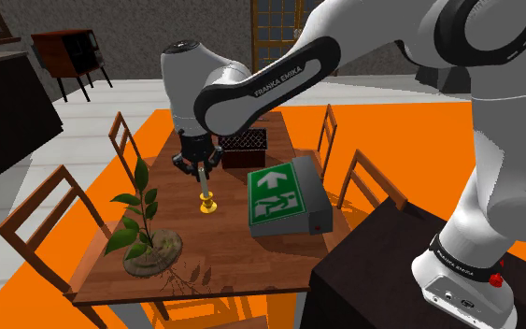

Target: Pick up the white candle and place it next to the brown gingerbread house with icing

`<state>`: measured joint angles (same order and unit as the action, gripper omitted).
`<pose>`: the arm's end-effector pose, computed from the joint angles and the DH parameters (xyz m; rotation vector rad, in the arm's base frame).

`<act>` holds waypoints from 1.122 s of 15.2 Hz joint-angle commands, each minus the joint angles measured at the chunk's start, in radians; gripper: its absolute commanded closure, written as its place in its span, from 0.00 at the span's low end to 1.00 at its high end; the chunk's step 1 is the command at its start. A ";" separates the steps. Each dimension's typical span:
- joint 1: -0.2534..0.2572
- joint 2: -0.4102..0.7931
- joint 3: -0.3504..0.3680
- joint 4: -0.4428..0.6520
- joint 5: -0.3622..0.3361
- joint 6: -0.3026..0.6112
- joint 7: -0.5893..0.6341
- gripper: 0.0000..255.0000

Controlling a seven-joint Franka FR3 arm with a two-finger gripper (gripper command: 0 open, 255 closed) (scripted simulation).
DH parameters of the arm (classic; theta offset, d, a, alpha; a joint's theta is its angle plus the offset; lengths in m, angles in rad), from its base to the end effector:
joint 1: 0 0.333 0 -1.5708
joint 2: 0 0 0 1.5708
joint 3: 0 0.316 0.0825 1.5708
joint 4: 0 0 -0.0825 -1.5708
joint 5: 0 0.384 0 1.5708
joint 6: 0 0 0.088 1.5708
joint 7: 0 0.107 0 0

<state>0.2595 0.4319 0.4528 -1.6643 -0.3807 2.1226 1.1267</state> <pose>0.5407 0.3992 0.3846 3.0755 -0.4165 0.2575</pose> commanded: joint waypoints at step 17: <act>-0.015 -0.055 0.016 0.149 0.053 -0.189 -0.075 1.00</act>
<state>0.2550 0.3810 0.4720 -1.5141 -0.3321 1.9335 1.0655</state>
